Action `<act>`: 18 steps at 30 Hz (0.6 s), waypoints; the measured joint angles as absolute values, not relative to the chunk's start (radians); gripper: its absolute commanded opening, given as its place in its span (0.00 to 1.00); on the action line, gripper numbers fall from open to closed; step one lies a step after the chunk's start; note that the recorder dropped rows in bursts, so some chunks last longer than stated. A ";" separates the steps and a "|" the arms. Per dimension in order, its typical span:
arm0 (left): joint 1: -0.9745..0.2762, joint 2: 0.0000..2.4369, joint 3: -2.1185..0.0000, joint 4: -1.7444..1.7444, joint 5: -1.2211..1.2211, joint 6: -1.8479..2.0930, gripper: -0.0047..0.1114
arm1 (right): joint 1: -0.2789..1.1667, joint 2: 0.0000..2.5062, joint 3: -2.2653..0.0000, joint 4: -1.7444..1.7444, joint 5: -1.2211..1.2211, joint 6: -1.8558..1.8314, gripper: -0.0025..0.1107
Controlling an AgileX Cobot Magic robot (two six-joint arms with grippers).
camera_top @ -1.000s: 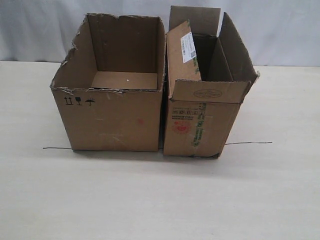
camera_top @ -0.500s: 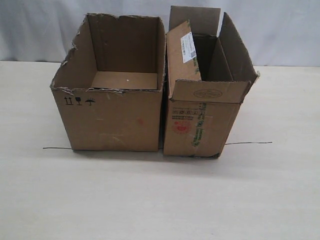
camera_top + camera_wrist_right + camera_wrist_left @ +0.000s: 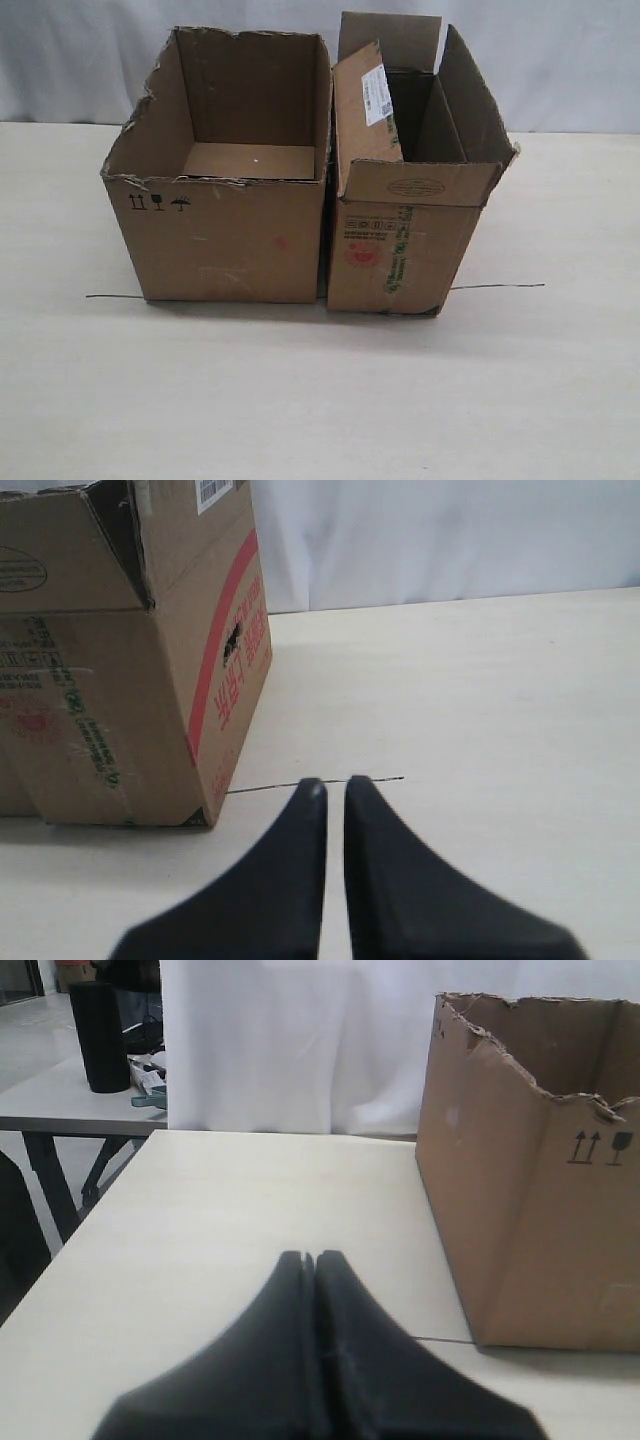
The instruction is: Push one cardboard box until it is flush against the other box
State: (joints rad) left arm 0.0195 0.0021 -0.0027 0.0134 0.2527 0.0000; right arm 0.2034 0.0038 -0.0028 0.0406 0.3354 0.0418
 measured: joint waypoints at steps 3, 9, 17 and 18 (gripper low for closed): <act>0.020 0.002 -0.003 0.013 0.253 0.000 0.04 | 0.195 0.004 -0.003 0.041 0.335 0.042 0.07; 0.020 0.002 -0.003 0.013 0.253 0.000 0.04 | 0.114 0.004 -0.003 0.041 0.335 0.042 0.07; 0.020 0.002 -0.003 0.013 0.253 0.000 0.04 | 0.095 0.004 -0.003 0.041 0.335 0.042 0.07; 0.020 0.002 -0.003 0.013 0.253 0.000 0.04 | 0.095 0.004 -0.003 0.041 0.335 0.042 0.07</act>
